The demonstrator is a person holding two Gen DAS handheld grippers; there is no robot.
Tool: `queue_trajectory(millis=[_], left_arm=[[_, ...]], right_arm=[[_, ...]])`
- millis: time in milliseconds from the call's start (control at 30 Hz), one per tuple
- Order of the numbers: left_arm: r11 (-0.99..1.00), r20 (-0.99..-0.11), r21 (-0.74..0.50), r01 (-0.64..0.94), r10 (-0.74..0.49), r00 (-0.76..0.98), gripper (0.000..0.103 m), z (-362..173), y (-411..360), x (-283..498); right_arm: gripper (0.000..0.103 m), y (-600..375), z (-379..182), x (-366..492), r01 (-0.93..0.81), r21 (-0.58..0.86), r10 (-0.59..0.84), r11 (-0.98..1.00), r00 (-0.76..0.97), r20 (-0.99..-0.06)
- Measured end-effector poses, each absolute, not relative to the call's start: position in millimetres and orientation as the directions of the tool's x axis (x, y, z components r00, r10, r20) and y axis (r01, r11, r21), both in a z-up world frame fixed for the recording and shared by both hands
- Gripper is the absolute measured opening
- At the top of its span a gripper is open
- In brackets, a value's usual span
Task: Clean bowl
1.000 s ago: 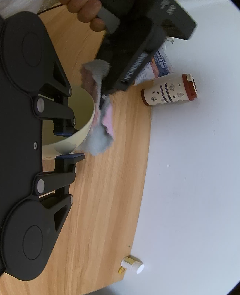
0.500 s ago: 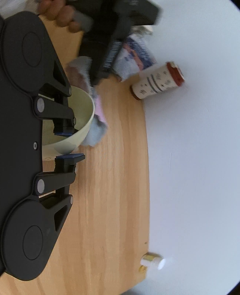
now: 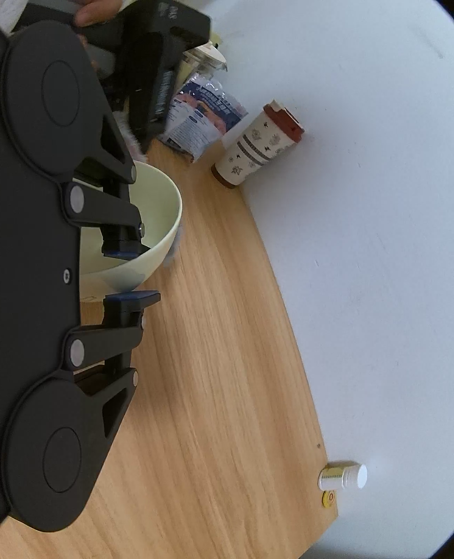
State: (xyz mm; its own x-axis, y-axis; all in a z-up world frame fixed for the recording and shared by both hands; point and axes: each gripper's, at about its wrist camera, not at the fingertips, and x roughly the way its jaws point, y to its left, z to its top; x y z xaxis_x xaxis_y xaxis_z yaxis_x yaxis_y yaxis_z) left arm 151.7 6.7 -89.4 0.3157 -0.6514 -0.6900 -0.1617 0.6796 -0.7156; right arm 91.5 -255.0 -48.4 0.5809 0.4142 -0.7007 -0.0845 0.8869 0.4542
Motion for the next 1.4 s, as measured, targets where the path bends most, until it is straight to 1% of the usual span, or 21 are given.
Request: queue_trajectory(millis=[167,267,400,467,567,800,1000,1233,1400], left_arm=[[0.684,-0.682,-0.718,-0.130,-0.653,0.330,0.015,-84,2,151],[0.706,-0.704,-0.696,-0.130,-0.635,0.319,0.015,-87,4,148],[0.729,-0.738,-0.667,-0.155,-0.618,0.269,0.015,-96,5,144],[0.746,-0.751,-0.651,-0.140,-0.604,0.267,0.015,-93,2,143],[0.765,-0.763,-0.631,-0.127,-0.583,0.279,0.015,-89,0,143],[0.740,-0.767,-0.635,-0.222,-0.568,0.298,0.015,-97,17,140],[0.753,-0.780,-0.618,-0.229,-0.550,0.297,0.015,-97,18,140],[0.753,-0.792,-0.605,-0.260,-0.535,0.293,0.015,-100,22,138],[0.761,-0.795,-0.599,-0.249,-0.527,0.300,0.015,-99,21,140]], right_arm=[[0.021,-252,-47,90,-0.103,0.444,0.420,0.890,0.563,-0.712],[0.021,-253,-45,91,-0.096,0.439,0.412,0.893,0.568,-0.713],[0.021,-262,-50,96,-0.026,0.463,0.392,0.886,0.577,-0.717],[0.021,-271,-54,99,0.024,0.491,0.387,0.871,0.583,-0.715],[0.021,-273,-57,102,0.046,0.502,0.386,0.864,0.580,-0.717],[0.021,-276,-79,108,0.123,0.545,0.403,0.829,0.544,-0.736],[0.021,-276,-88,109,0.146,0.524,0.381,0.839,0.531,-0.757],[0.021,-275,-89,111,0.124,0.529,0.398,0.839,0.523,-0.754],[0.021,-281,-90,109,0.136,0.537,0.407,0.832,0.508,-0.759]])
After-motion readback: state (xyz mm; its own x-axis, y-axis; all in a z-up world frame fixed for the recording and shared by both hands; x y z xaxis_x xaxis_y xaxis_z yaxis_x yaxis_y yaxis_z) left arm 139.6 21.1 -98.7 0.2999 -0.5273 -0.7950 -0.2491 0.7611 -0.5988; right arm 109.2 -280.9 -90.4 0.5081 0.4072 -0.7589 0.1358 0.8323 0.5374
